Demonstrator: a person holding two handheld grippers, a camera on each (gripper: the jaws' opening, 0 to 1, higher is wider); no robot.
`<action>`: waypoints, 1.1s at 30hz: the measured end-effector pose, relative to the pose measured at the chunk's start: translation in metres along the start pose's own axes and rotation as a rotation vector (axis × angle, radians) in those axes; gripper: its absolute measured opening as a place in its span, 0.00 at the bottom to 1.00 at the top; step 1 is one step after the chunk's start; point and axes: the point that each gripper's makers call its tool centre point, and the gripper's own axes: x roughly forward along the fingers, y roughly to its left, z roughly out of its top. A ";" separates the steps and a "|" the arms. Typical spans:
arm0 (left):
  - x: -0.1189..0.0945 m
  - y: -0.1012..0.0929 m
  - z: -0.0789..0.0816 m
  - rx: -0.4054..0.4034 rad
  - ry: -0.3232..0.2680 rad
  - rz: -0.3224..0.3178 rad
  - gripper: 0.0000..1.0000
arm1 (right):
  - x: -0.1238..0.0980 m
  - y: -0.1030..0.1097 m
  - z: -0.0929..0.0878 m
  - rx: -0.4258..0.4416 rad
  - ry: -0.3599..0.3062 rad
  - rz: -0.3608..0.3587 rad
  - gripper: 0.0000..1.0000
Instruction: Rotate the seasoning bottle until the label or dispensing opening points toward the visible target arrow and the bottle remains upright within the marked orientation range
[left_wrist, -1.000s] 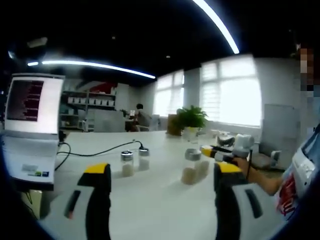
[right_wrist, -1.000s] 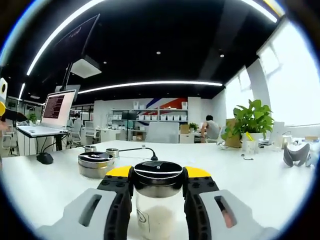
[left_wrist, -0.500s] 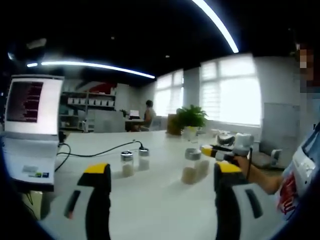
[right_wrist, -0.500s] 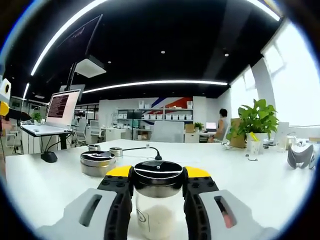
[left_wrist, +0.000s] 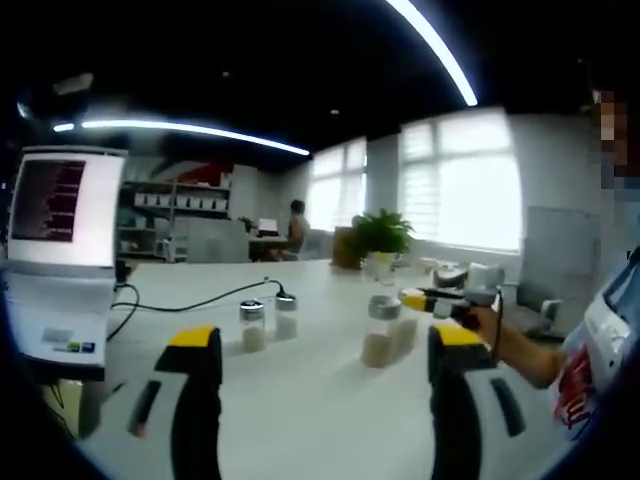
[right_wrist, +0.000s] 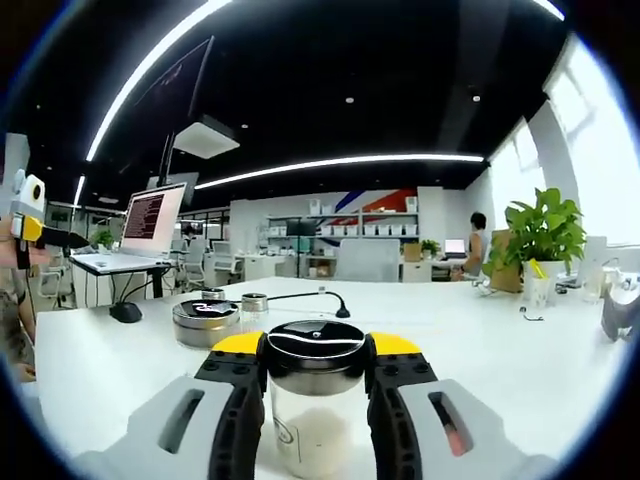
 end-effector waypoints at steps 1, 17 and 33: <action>0.000 0.000 0.000 0.000 0.000 0.000 0.90 | 0.000 0.000 0.000 0.007 -0.001 0.017 0.37; -0.001 0.002 0.000 -0.004 0.003 0.015 0.90 | 0.000 0.002 -0.001 0.032 0.013 0.191 0.37; -0.001 -0.003 0.001 0.011 0.001 0.005 0.90 | -0.001 0.007 -0.001 0.052 0.005 0.353 0.37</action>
